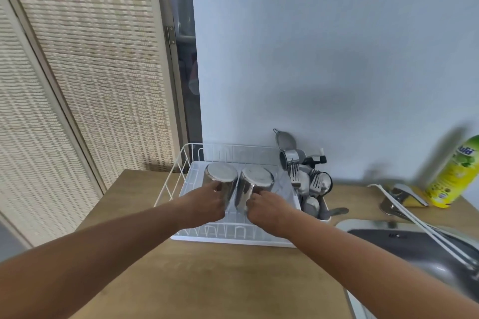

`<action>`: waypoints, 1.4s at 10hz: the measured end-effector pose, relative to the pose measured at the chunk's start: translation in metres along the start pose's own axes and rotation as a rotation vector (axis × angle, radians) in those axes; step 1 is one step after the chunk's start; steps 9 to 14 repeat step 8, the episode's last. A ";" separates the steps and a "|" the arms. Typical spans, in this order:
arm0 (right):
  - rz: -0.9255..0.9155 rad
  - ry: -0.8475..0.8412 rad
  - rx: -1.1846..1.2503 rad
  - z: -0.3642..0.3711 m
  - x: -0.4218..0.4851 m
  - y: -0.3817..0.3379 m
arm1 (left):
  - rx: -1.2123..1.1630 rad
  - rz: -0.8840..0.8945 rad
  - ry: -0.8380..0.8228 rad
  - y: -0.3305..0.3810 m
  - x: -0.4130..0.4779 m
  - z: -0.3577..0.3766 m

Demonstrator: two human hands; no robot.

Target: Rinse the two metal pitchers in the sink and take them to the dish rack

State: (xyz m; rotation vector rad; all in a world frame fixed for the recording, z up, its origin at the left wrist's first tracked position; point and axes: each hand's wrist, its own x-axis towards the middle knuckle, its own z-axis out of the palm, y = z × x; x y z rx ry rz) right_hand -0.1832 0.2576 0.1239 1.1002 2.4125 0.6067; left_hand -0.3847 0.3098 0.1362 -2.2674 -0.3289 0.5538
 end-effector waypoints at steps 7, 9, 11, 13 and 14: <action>0.527 0.276 0.804 0.016 -0.013 -0.006 | -0.649 -0.537 0.342 0.023 -0.009 0.009; 0.629 0.396 0.911 0.008 -0.027 -0.013 | -0.794 -0.670 0.384 0.027 -0.006 -0.006; 0.629 0.396 0.911 0.008 -0.027 -0.013 | -0.794 -0.670 0.384 0.027 -0.006 -0.006; 0.629 0.396 0.911 0.008 -0.027 -0.013 | -0.794 -0.670 0.384 0.027 -0.006 -0.006; 0.629 0.396 0.911 0.008 -0.027 -0.013 | -0.794 -0.670 0.384 0.027 -0.006 -0.006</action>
